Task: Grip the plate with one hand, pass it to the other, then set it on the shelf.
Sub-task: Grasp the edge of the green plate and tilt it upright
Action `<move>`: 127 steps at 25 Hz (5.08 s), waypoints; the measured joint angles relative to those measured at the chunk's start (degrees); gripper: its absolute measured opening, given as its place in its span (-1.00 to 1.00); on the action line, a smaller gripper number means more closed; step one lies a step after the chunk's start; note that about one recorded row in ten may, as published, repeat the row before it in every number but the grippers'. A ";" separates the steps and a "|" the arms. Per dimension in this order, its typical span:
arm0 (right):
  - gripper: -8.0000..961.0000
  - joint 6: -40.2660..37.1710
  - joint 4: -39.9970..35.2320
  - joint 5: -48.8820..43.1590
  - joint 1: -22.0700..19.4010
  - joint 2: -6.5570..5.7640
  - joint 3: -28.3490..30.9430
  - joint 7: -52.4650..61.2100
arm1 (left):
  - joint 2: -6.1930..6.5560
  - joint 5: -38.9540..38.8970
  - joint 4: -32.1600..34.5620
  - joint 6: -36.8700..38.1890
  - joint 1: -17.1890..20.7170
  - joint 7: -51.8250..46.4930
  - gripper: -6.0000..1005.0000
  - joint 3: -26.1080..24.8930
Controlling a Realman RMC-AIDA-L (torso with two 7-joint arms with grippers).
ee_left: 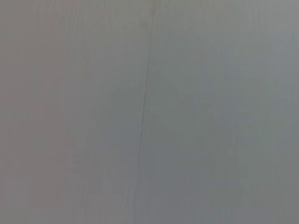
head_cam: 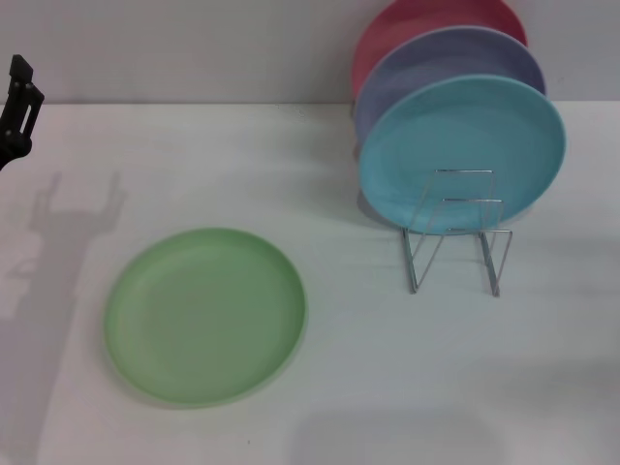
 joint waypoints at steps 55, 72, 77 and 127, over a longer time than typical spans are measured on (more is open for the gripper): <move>0.57 2.17 0.75 0.00 0.55 0.12 -0.03 -0.02 | 0.59 20.80 -84.62 -153.10 6.82 15.73 0.62 -52.91; 0.56 2.77 0.51 0.00 1.40 -0.19 0.00 -0.02 | 0.22 28.47 -68.75 -170.04 -5.89 12.97 0.62 -52.45; 0.57 2.78 0.40 0.00 1.38 -0.30 0.00 -0.02 | 0.16 28.40 -66.86 -169.18 -5.92 11.63 0.61 -51.40; 0.57 2.58 -0.04 -0.07 2.70 -0.53 0.00 -0.11 | 0.34 28.64 -52.60 -160.43 -9.60 8.27 0.22 -48.16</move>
